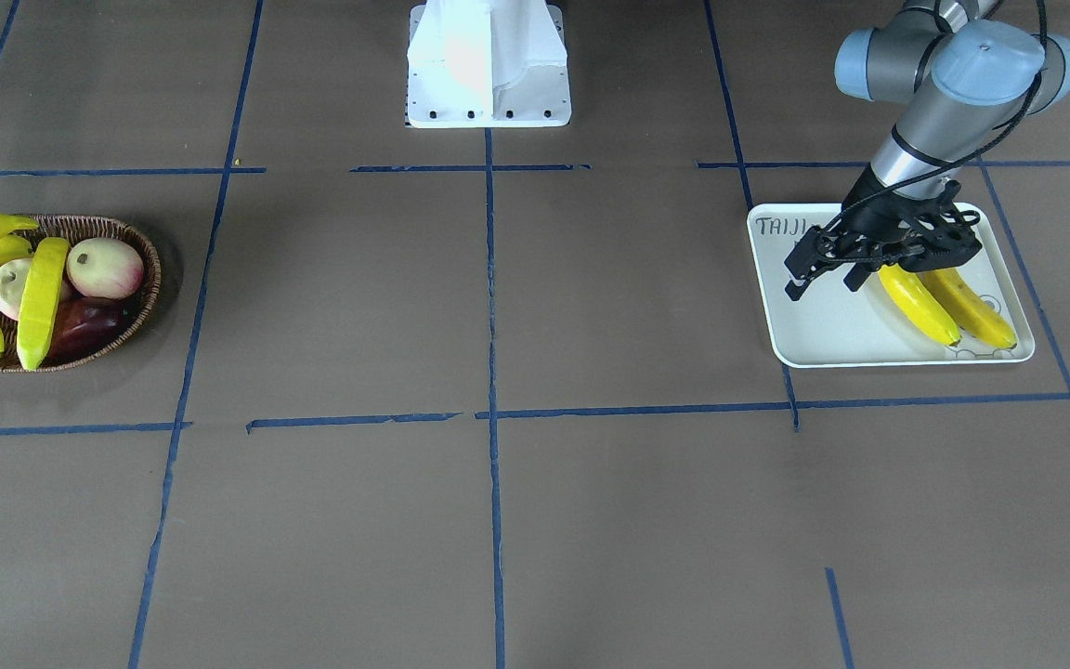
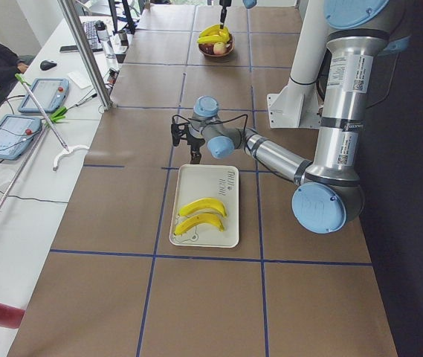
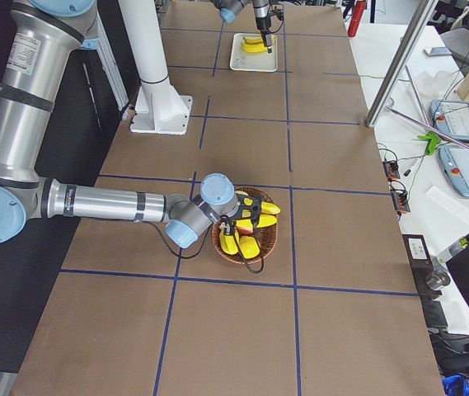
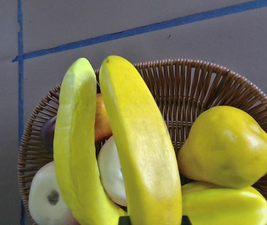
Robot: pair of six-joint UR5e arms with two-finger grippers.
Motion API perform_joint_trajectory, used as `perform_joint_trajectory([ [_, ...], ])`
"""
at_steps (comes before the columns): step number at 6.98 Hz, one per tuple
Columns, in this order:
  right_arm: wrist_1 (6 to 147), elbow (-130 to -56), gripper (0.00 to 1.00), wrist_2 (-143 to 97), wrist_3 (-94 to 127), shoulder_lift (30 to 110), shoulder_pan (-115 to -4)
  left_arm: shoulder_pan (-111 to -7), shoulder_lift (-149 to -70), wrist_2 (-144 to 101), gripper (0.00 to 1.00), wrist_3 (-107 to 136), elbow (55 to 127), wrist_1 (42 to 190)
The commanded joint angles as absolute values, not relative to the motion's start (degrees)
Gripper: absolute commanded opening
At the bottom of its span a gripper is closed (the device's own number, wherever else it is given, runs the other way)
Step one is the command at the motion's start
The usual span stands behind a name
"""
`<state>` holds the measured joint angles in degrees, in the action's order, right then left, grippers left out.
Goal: Transfer all bananas from basket to plate
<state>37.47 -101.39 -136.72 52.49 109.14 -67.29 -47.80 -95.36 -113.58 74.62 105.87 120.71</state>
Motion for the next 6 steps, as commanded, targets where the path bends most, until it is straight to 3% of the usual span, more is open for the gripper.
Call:
perform_joint_trajectory([
  [1,37.5,-107.5,0.01,-139.5,51.4,110.6,-73.4,-47.7,-95.4,-113.6,1.0,75.1,106.1,120.7],
  [3,38.3,-109.5,0.0,-140.5,52.4,105.0,-72.8,-47.7,-97.9,-114.8,1.0,77.3,105.9,120.7],
  [6,44.0,-109.2,0.01,-130.5,66.4,87.4,-57.1,-46.1,-107.7,-114.9,1.0,89.3,105.1,121.1],
])
